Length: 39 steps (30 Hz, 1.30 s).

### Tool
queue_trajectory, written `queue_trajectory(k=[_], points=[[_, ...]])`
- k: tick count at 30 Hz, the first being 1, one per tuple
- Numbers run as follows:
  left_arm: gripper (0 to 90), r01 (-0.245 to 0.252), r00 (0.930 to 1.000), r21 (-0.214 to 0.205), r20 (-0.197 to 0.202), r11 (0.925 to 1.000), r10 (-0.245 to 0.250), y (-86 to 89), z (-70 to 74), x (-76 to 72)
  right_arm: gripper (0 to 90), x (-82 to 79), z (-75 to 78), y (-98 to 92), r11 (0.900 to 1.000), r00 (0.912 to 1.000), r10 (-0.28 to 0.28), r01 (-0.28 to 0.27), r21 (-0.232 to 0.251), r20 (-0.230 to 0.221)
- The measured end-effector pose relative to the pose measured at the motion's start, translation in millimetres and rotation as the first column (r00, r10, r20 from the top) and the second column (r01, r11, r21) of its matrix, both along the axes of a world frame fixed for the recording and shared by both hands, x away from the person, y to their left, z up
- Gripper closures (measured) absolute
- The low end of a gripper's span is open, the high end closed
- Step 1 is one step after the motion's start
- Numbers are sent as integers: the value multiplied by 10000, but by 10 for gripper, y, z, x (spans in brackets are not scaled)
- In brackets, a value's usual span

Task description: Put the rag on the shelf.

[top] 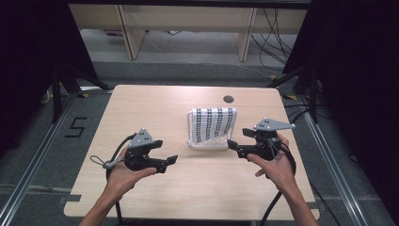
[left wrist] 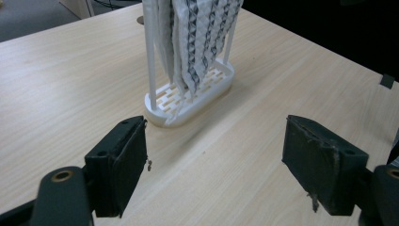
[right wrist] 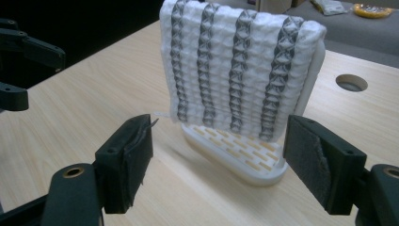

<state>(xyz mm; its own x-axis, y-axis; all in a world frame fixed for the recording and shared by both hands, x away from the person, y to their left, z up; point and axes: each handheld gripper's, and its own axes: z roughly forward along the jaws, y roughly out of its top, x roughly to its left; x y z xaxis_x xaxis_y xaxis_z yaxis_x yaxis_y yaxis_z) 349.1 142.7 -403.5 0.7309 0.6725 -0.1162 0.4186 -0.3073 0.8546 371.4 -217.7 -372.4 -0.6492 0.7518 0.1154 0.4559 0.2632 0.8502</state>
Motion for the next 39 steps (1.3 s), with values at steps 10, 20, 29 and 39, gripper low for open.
queue_trajectory(k=[10,20,29,39], points=[[217,5,10000,-37,-35,10000,-5,13,-187,-112,227,-138,-140,18,9995,9999,126,-124,-304,65],[214,134,9999,-36,-72,9999,-134,16,-293,-248,231,-286,-312,9,9991,9991,424,-424,-87,57],[208,145,9999,129,-12,9998,-145,13,-403,-338,231,-383,-461,31,9977,9982,598,-600,-327,-49],[205,142,9999,348,-87,9993,-139,35,-487,-452,210,-495,-562,29,9984,9974,504,-516,-225,-511]])
